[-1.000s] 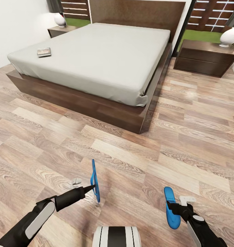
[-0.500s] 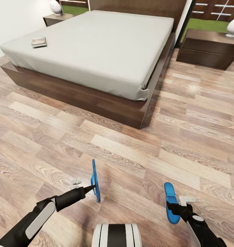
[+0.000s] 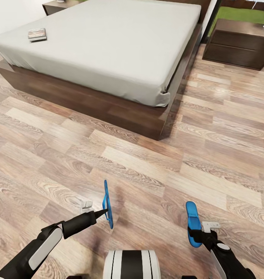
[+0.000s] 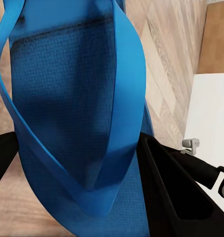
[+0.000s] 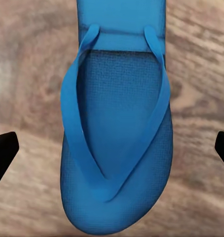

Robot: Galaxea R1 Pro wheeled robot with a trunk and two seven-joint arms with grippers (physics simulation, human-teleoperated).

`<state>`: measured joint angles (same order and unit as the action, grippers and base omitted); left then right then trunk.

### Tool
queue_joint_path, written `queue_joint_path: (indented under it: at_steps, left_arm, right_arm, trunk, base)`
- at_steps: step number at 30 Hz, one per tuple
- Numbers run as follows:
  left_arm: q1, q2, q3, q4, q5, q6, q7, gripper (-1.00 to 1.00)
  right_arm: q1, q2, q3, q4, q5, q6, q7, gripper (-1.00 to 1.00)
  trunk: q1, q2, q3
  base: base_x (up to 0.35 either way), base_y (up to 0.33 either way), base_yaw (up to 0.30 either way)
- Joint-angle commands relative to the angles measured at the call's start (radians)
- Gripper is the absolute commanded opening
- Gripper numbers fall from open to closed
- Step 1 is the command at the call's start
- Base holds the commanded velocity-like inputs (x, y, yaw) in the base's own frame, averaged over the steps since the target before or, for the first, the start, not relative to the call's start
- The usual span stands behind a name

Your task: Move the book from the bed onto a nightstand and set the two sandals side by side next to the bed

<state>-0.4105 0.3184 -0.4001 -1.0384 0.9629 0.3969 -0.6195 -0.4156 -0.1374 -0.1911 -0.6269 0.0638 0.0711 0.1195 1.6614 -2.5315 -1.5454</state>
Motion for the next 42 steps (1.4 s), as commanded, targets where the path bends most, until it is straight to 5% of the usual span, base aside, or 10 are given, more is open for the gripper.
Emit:
queue_joint_path:
  at_steps: [1,32,42]
  left_arm:
    - [-0.001,0.001,-0.002,0.000,0.008,0.007,-0.002,-1.00]
    - [0.000,0.001,-0.002,0.000,0.009,0.007,-0.002,-1.00]
    - [0.000,-0.013,-0.003,0.000,0.008,0.008,-0.002,-1.00]
  right_arm:
    - [0.000,0.001,-0.006,-0.002,0.007,0.006,0.008,1.00]
    - [0.000,-0.001,-0.006,-0.002,0.007,0.006,0.008,1.00]
    - [0.000,-0.001,-0.006,-0.002,0.007,0.006,0.008,1.00]
  trunk:
    - [0.000,0.000,-0.001]
    - [0.000,0.000,-0.001]
    - [0.003,-0.002,-0.024]
  base:
    - [0.000,0.000,0.000]
    - [0.072,0.000,0.000]
    - [0.000,0.000,0.000]
